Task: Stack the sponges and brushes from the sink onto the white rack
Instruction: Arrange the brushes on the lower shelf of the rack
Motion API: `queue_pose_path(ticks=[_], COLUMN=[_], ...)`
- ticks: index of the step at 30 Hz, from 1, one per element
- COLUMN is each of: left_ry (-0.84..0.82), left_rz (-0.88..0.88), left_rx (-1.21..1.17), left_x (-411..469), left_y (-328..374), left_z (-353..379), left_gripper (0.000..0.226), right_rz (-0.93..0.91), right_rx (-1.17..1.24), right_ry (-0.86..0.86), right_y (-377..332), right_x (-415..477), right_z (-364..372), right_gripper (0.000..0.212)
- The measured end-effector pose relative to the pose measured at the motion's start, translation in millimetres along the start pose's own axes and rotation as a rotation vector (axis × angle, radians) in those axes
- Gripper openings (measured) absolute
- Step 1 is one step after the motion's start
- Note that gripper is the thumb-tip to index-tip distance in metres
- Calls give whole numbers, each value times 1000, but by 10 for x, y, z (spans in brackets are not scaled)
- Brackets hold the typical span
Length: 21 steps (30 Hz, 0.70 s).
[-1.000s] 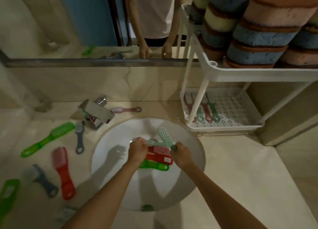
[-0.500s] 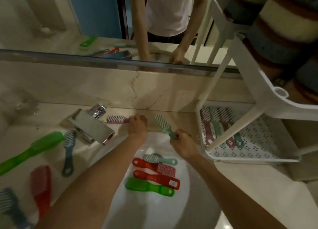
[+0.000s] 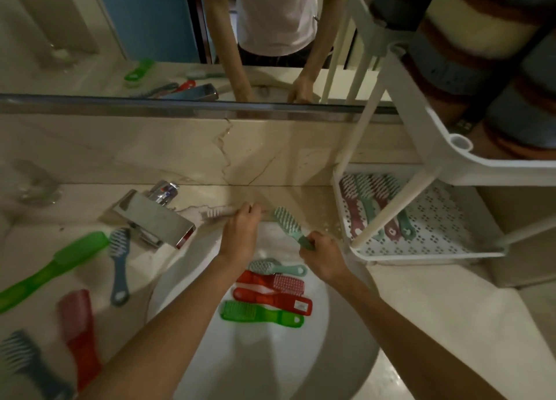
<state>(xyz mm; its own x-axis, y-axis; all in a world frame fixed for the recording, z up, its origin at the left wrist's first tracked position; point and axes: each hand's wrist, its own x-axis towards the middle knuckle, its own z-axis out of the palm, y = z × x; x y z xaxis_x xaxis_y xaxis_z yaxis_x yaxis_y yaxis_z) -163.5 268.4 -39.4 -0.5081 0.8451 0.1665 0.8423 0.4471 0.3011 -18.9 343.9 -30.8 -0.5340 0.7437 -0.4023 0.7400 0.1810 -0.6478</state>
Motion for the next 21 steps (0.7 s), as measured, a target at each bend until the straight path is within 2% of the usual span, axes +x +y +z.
queue_pose_path(ticks=[3,7,10,12,14,19,21], left_ry=[85,169,138,170,201,224,269], left_rz=[4,201,438,557,638,859,908], left_rx=[-132,-121,-33,-101,-185,-211,-246], left_x=[-279,-743,-1029,-1142,-1212,-1336,-1323], left_y=[172,322,482,672,913,1658,1960], left_z=[-157,-223,-192,-187,-183,-223,-254], left_gripper=[21,4,19,16,24,20,23], right_rz=[-8,8,70,131,152,178,200], right_rx=[-32,-44,-13,-13,-12,49,62], right_ry=[7,-24,-89,-90,-85,-1,52], right_y=[68,255,477,627,791,1253,1419], right_x=[-170,-485,-707,-865,-1036,-1417,-1516], right_z=[-124,-292,-417,-554,-725,-1263,-1497], right_gripper=[13,13,7,13,14,6,13])
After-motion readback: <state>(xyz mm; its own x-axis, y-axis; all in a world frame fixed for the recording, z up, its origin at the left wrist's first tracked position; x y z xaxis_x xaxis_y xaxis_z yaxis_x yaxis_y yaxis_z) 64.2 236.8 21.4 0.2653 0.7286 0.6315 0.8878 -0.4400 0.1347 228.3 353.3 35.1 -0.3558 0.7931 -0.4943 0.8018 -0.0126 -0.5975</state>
